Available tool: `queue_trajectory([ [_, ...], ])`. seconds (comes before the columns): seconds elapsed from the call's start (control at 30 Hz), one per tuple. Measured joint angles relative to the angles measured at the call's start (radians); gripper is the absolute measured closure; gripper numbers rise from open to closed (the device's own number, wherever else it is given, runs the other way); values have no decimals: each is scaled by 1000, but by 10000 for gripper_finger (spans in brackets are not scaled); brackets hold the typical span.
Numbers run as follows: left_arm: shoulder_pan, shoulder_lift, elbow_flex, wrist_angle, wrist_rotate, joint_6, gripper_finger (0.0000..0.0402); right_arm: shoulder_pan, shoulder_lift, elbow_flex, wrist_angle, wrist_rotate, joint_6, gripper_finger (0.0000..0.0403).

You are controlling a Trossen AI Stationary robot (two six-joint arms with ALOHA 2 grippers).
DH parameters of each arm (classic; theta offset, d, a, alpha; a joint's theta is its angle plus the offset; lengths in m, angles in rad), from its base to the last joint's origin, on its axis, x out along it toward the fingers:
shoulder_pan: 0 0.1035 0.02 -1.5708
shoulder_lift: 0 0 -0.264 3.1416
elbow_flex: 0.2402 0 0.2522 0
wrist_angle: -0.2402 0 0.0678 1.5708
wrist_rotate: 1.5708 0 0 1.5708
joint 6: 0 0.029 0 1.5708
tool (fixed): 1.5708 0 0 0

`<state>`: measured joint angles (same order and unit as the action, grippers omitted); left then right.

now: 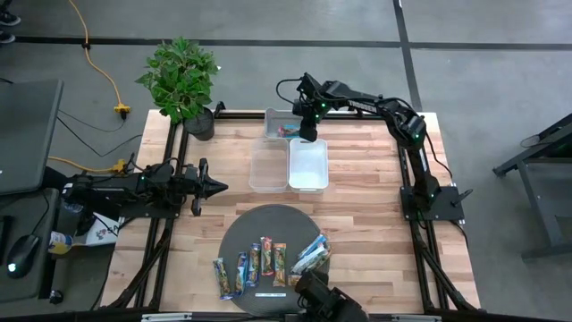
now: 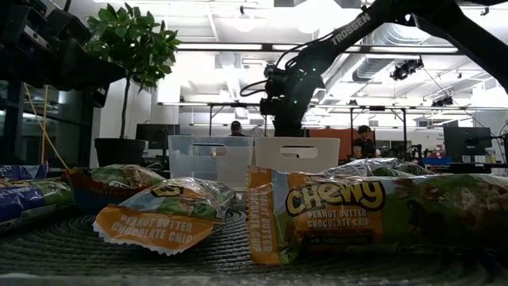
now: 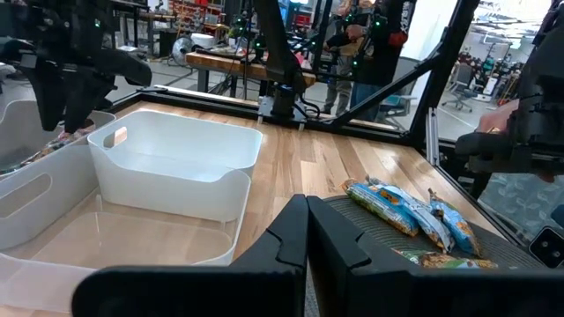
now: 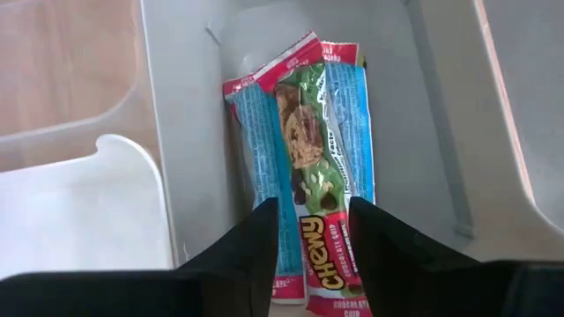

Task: Pick and place Granola Bars by type
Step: Put the yellow granola bar into the transparent bin

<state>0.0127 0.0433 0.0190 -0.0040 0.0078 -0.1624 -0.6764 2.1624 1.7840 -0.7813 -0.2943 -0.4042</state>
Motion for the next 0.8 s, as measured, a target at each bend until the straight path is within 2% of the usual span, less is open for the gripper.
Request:
queue_trajectory([
  [0.17, 0, 0, 0, 0, 0, 0, 401, 10, 0, 9, 1, 27, -1, 266],
  [0.33, 0, 0, 0, 0, 0, 0, 401, 20, -1, 81, -16, 26, 1, 251],
  [0.5, 0, 0, 0, 0, 0, 0, 401, 37, -2, 213, -104, 29, 3, 233],
  [0.8, 0, 0, 0, 0, 0, 0, 401, 108, -2, 536, -412, 37, 15, 203],
])
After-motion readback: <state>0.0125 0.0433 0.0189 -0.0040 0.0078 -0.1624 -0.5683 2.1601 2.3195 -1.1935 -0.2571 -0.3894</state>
